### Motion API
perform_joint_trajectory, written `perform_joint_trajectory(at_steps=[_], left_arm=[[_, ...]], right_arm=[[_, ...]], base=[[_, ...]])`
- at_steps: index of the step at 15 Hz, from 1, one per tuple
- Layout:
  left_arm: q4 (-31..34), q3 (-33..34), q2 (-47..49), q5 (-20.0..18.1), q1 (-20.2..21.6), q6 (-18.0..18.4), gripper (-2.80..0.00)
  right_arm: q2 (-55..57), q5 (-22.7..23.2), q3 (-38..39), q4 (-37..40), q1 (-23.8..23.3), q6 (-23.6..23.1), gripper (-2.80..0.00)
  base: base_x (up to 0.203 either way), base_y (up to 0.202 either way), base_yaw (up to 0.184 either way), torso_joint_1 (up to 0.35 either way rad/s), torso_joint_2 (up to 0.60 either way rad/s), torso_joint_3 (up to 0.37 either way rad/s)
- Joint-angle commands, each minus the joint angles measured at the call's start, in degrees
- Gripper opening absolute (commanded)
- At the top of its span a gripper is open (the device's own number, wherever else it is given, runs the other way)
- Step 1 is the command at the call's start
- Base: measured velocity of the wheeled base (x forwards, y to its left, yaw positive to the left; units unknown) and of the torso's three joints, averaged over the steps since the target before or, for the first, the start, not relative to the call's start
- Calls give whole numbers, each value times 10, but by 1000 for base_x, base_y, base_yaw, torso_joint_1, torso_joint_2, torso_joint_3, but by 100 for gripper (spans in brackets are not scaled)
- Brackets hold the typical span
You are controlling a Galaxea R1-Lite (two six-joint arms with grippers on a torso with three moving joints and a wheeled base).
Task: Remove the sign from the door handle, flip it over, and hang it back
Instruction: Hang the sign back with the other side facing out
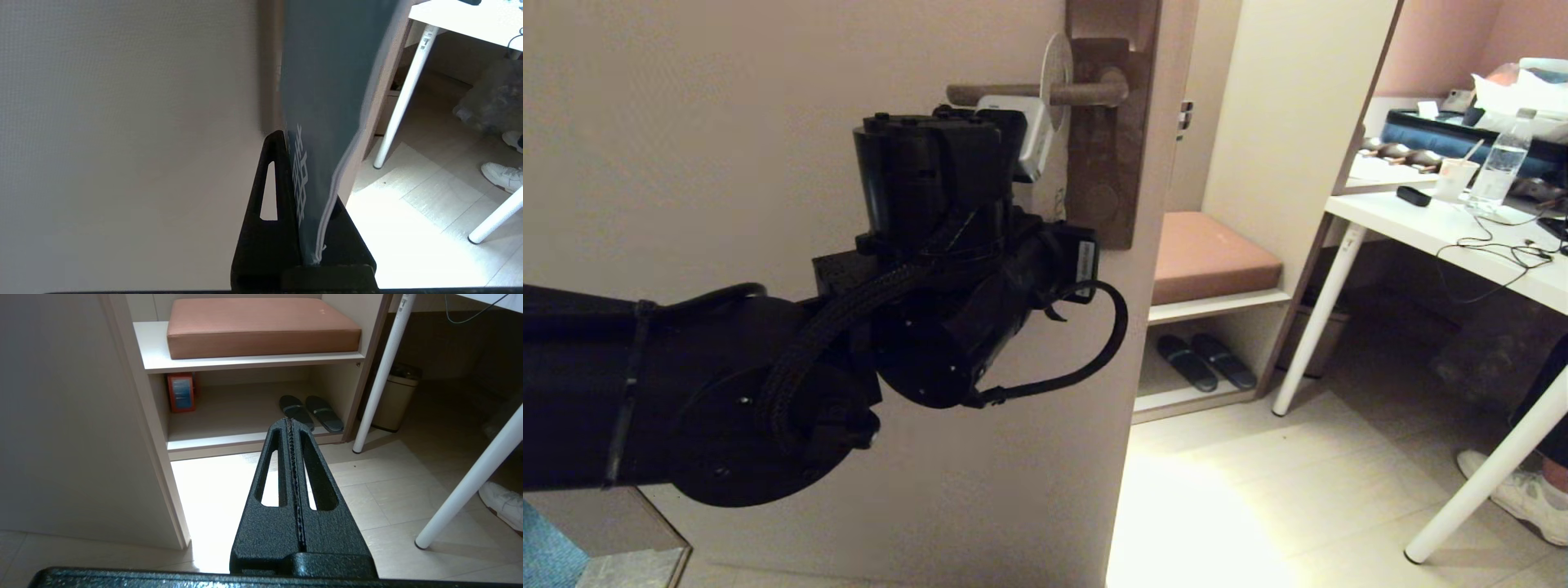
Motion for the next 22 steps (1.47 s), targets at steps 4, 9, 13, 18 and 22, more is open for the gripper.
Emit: perform_joint_trajectory(at_steps=[4,9,13,18,22], left_arm=[[-2,-12,16,10,-20,-1,-280],[-2,-19,18,10,-25,0,-280],[-2,-19,21,8,-29,0,-280],[-2,-18,23,6,-29,-1,-280],[-2,-17,27,6,-34,-2,-280]], right_arm=[[0,0,0,0,0,0,-280],[0,0,0,0,0,0,-280],[0,0,0,0,0,0,-280],[0,0,0,0,0,0,-280],[0,-1,0,0,0,0,-280]], base=[[0,0,0,0,0,0],[0,0,0,0,0,0],[0,0,0,0,0,0],[0,0,0,0,0,0],[0,0,0,0,0,0]])
